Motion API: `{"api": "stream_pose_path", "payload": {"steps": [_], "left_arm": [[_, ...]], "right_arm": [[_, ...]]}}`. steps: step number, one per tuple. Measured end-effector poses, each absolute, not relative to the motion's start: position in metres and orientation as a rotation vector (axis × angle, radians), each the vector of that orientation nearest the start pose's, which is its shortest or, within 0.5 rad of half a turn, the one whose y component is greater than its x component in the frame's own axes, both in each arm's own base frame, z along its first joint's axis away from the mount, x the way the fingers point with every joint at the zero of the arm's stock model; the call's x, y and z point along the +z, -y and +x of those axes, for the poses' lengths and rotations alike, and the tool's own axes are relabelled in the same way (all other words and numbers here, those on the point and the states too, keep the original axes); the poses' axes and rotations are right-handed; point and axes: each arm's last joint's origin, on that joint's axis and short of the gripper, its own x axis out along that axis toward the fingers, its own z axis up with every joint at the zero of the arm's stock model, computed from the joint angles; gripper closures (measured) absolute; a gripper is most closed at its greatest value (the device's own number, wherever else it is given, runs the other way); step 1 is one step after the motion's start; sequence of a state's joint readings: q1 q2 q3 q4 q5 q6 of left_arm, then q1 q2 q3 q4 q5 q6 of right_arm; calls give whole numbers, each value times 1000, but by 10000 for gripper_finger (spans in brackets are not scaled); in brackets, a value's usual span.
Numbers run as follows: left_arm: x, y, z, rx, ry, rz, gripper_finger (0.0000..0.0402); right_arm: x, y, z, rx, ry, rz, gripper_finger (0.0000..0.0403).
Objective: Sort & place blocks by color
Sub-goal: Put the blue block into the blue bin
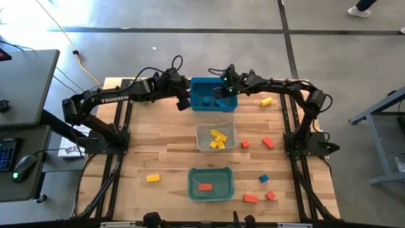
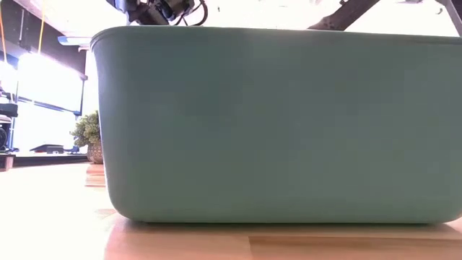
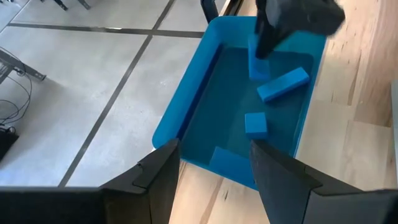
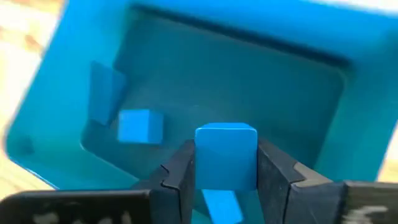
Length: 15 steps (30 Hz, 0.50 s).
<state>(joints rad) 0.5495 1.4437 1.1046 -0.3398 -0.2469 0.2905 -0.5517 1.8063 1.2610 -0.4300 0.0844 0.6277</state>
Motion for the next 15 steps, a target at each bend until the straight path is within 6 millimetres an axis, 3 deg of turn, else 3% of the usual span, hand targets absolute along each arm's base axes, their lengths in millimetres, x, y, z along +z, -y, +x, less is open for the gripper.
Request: {"api": "stream_pose_path", "payload": {"steps": [8,15], "left_arm": [[280,-169,262,657,-793,159,218],[280,-169,262,657,-793,159,218]], "right_arm": [[197,192,327,-871,-775,765,294],[197,192,325,-879,-785,769,184]]}}
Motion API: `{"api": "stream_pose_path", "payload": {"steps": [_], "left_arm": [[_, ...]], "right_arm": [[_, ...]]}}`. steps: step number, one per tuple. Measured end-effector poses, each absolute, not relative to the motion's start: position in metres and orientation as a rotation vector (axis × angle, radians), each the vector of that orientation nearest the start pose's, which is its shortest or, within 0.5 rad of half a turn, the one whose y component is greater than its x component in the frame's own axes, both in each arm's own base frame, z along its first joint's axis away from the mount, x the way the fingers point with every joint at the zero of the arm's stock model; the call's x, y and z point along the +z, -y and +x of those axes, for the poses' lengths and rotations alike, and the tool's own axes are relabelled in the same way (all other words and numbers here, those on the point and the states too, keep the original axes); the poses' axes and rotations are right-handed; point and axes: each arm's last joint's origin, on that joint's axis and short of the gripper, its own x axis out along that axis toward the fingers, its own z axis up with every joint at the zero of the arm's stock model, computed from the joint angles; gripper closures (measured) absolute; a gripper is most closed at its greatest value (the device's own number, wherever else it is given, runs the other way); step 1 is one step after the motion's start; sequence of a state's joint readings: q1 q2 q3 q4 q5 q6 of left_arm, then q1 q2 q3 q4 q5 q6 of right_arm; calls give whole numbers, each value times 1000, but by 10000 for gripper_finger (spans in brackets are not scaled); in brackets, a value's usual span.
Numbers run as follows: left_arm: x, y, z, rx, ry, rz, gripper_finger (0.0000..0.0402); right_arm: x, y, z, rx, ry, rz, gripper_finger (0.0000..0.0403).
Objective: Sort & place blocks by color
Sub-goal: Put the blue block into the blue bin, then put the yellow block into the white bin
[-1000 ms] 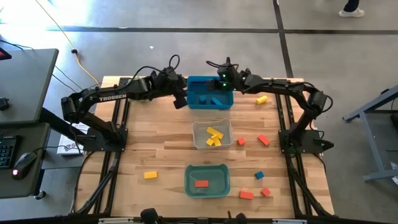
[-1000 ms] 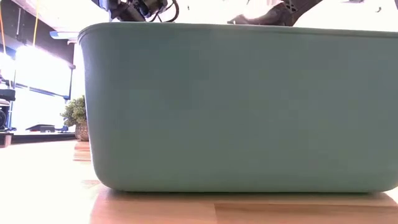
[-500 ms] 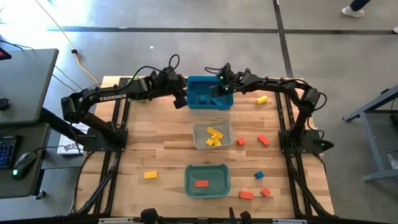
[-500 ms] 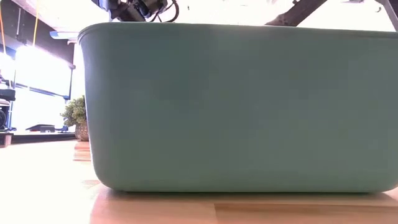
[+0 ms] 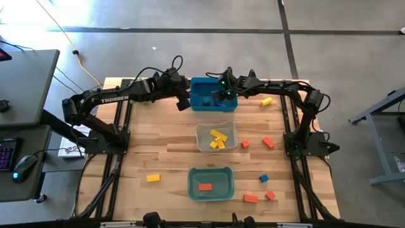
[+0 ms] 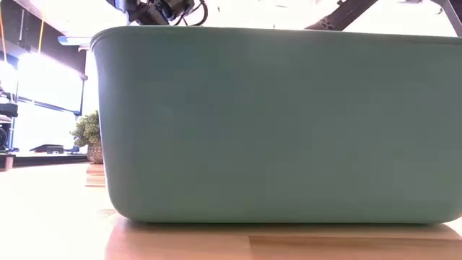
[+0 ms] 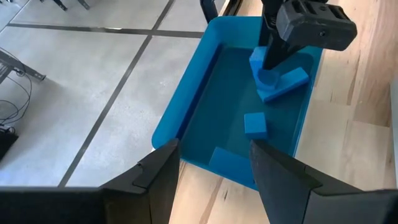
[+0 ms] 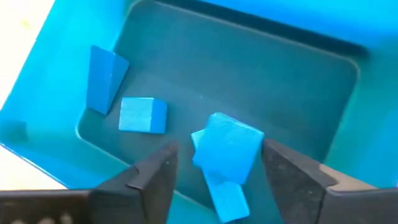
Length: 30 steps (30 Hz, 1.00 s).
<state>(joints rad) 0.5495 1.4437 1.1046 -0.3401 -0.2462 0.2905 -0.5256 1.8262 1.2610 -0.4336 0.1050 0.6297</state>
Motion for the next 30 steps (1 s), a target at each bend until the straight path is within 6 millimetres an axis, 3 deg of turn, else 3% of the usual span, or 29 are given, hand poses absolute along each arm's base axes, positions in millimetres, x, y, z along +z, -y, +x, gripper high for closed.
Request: {"api": "stream_pose_path", "payload": {"steps": [4,16,23,30], "left_arm": [[280,-169,262,657,-793,159,218],[280,-168,263,630,-785,151,218],[280,-168,263,624,-785,153,218],[280,-168,263,613,-791,173,218]], "right_arm": [[207,196,317,-890,-771,821,163],[250,178,279,-1023,-821,780,166],[250,168,256,-1171,-974,835,166],[247,172,236,-1242,-1133,830,165]]}}
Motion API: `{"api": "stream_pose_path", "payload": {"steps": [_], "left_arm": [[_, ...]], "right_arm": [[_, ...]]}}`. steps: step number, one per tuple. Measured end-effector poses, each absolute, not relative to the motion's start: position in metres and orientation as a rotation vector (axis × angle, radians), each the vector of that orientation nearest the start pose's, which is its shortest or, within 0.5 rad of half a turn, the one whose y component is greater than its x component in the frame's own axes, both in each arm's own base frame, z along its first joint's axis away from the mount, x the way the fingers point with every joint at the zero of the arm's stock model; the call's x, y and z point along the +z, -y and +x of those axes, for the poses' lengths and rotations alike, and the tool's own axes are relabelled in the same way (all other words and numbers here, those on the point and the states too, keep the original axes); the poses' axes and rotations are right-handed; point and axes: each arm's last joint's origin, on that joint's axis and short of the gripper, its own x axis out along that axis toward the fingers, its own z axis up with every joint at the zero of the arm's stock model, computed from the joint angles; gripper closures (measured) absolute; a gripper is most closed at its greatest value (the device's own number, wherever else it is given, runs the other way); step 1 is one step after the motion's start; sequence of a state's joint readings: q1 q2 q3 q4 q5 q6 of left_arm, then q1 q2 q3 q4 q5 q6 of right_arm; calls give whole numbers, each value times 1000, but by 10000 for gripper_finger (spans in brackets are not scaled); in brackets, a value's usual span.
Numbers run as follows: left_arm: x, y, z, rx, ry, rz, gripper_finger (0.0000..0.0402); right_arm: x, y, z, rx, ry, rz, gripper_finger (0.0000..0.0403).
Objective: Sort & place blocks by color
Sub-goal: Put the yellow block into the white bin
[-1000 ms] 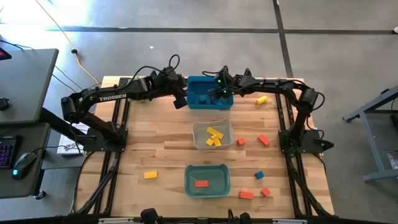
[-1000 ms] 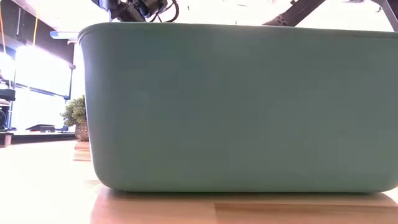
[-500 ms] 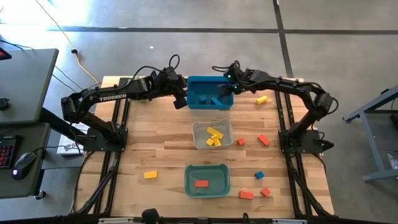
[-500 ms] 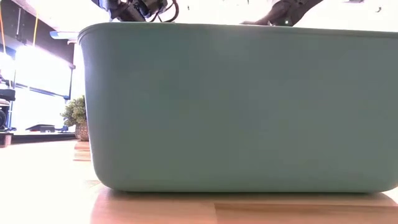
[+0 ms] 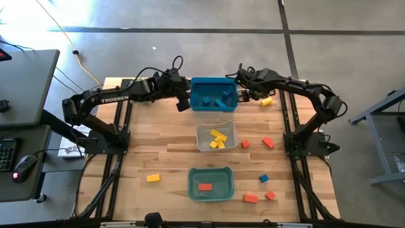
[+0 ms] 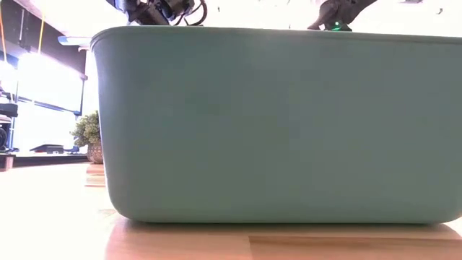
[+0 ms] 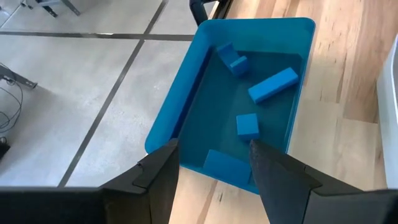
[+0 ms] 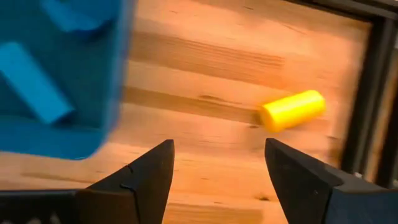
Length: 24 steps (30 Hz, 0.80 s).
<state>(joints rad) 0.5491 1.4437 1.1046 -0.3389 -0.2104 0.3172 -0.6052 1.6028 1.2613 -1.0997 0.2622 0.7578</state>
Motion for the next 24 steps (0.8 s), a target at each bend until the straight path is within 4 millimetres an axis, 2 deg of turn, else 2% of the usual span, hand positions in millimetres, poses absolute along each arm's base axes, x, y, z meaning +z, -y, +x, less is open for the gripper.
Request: {"api": "stream_pose_path", "payload": {"steps": [4,8,19,22,24], "left_arm": [[280,-168,263,613,-791,173,218],[280,-168,263,613,-791,173,218],[280,-168,263,613,-791,173,218],[280,-168,263,614,-792,173,218],[280,-168,263,614,-791,174,218]], "right_arm": [[246,182,221,-1300,-1176,865,165],[246,193,208,-1255,-1264,812,165],[245,209,193,-780,-1522,448,165],[240,212,193,-723,-1561,408,165],[235,214,194,-754,-1565,449,165]]}}
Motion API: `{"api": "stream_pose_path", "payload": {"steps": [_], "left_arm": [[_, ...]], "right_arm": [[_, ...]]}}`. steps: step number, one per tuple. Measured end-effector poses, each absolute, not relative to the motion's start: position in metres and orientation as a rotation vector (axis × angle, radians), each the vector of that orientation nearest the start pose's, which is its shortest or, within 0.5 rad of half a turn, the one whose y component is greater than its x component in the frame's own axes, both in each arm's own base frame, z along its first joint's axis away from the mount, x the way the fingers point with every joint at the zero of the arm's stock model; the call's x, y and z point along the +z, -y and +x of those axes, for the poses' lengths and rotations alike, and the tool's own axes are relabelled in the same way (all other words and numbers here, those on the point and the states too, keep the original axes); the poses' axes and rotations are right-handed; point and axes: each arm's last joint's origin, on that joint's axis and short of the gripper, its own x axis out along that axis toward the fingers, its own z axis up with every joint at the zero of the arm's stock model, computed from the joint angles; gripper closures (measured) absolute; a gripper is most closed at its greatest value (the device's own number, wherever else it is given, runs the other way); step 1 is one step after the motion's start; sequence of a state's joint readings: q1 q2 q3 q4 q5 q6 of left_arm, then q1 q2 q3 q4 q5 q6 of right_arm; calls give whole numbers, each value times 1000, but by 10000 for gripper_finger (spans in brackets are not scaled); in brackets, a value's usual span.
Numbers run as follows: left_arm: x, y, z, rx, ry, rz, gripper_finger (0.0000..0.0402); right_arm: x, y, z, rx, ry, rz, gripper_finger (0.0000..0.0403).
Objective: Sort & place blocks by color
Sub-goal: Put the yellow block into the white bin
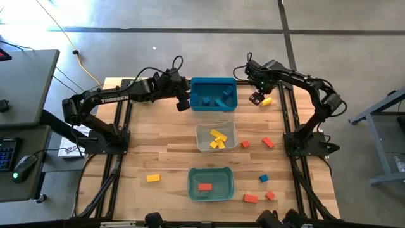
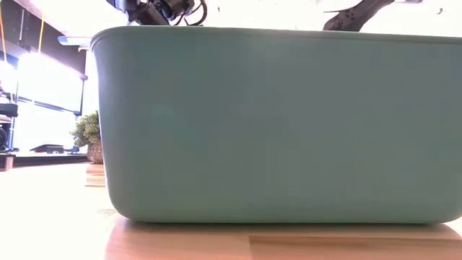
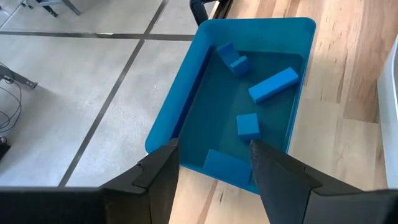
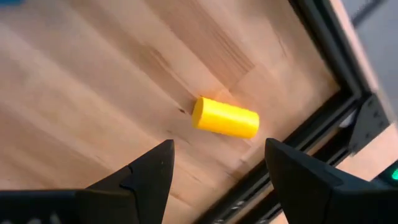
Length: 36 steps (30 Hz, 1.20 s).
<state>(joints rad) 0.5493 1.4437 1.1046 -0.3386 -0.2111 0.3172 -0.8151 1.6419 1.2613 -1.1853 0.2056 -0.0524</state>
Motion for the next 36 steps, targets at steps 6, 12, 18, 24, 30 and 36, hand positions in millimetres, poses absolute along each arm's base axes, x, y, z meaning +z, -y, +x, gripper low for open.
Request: {"api": "stream_pose_path", "payload": {"steps": [6,12,18,24,30,36], "left_arm": [[280,-168,263,615,-790,174,218],[280,-168,263,616,-790,172,218],[280,-168,263,624,-782,151,218],[280,-168,263,643,-767,108,218],[280,-168,263,645,-765,102,218],[280,-168,263,645,-765,102,218]], "right_arm": [[214,226,196,-833,-1551,664,165],[202,228,197,-662,-1705,479,165],[194,228,195,-481,-1836,331,165],[179,230,196,-353,-1963,262,165],[162,236,199,-333,-2035,197,165],[147,241,203,-333,-2046,193,165]]}}
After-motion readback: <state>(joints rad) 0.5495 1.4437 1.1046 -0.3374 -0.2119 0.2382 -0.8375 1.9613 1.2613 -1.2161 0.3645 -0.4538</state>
